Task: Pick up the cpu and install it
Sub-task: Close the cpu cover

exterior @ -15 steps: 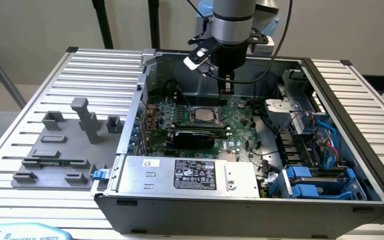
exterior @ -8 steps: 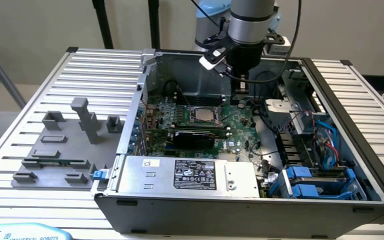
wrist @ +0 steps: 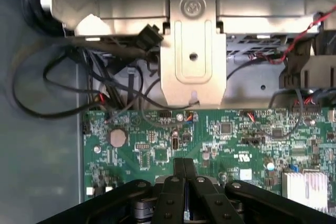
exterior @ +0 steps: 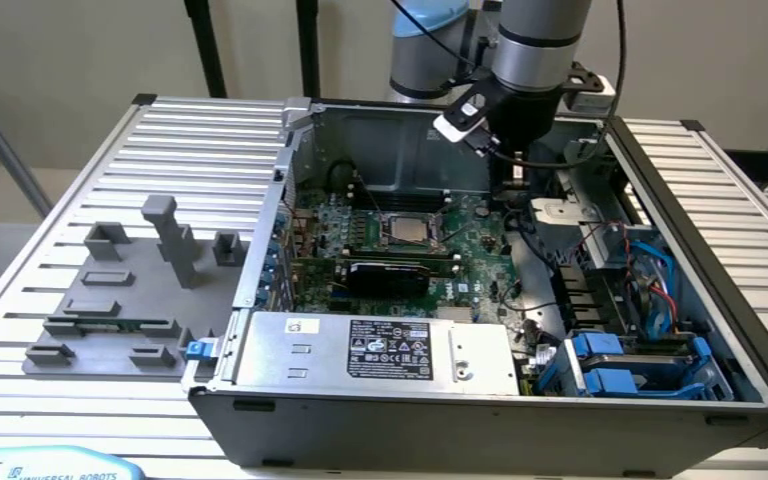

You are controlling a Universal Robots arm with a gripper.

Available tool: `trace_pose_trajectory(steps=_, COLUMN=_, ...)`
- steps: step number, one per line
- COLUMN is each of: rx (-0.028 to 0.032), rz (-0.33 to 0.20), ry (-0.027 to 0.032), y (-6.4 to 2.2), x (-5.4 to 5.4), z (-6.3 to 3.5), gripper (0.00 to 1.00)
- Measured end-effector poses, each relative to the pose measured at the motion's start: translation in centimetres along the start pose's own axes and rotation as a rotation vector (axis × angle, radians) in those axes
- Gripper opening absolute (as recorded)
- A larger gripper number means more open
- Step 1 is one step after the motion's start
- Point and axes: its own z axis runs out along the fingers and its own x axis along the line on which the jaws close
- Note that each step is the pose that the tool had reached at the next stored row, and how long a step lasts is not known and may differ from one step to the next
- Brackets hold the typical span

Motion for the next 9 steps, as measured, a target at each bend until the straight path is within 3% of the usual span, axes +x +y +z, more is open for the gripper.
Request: trace_pose_trajectory(steps=9, rx=-0.0016, rz=-0.012, ry=0.0023, y=0.03, x=0.7, z=1.61, gripper=0.11)
